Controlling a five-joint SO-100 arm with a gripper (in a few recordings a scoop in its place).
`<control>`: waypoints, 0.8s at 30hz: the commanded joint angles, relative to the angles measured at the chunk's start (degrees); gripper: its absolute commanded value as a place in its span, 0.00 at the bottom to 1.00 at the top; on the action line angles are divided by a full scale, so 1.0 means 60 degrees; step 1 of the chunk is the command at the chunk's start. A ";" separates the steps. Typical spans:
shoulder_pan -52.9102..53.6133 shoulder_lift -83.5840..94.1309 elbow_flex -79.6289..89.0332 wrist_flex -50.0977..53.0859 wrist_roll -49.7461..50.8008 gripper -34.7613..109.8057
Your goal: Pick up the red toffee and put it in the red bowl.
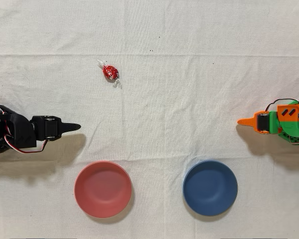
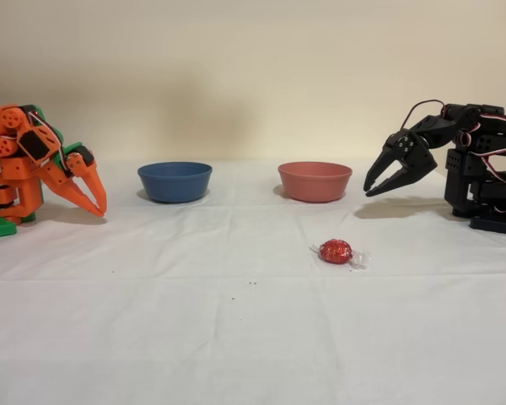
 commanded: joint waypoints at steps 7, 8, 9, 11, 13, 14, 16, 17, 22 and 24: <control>-0.0381 0.0146 0.0190 0.0044 0.0586 0.24; -0.0381 0.0146 0.0190 -0.0059 0.0498 0.24; -0.0381 0.0146 0.0190 -0.0088 0.0249 0.24; -0.0381 0.0146 0.0176 -0.0220 -0.0249 0.24; -0.0278 0.0146 -0.0073 -0.0205 -0.0718 0.24; -0.0278 0.0132 -0.0293 -0.0059 -0.0908 0.24; -0.0278 -0.0044 -0.0806 0.0103 -0.1128 0.24; -0.0293 -0.0190 -0.1040 0.0059 -0.1216 0.24; -0.0366 -0.1362 -0.2593 -0.0161 -0.1611 0.24; -0.0469 -0.2036 -0.3442 0.0000 -0.1699 0.24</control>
